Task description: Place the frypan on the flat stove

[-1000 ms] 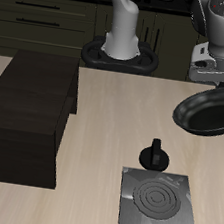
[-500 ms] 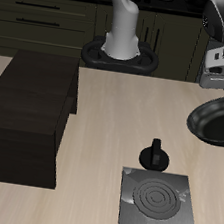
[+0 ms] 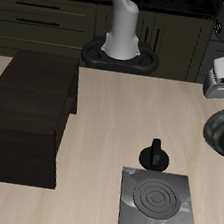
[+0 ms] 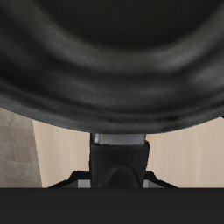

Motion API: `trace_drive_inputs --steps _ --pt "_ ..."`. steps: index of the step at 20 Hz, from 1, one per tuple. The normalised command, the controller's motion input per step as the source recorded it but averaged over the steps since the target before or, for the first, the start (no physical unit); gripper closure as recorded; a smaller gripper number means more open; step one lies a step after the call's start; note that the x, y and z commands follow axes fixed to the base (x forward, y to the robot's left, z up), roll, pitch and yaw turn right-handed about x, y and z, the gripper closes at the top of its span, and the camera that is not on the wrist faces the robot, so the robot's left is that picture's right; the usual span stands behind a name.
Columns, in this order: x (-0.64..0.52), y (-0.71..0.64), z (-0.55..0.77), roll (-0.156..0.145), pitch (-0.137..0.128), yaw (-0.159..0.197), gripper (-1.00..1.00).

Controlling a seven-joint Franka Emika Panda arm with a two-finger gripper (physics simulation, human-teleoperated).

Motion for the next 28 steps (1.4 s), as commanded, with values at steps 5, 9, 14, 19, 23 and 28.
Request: trace_drive_inputs --steps 5,9,14,19,23,28 --pt "0.51 -0.40 0.08 -0.063 0.002 0.263 1.00" --pt "0.25 -0.44 0.15 -0.098 -0.074 0.116 1.00" --pt "0.28 -0.56 0.05 -0.031 -0.013 0.078 1.00" --pt "0.31 -0.42 0.05 -0.074 -0.024 -0.001 1.00" --pt "0.37 -0.28 0.14 0.031 -0.034 -0.050 1.00" --pt "0.18 -0.15 0.07 -0.015 -0.027 -0.009 1.00"
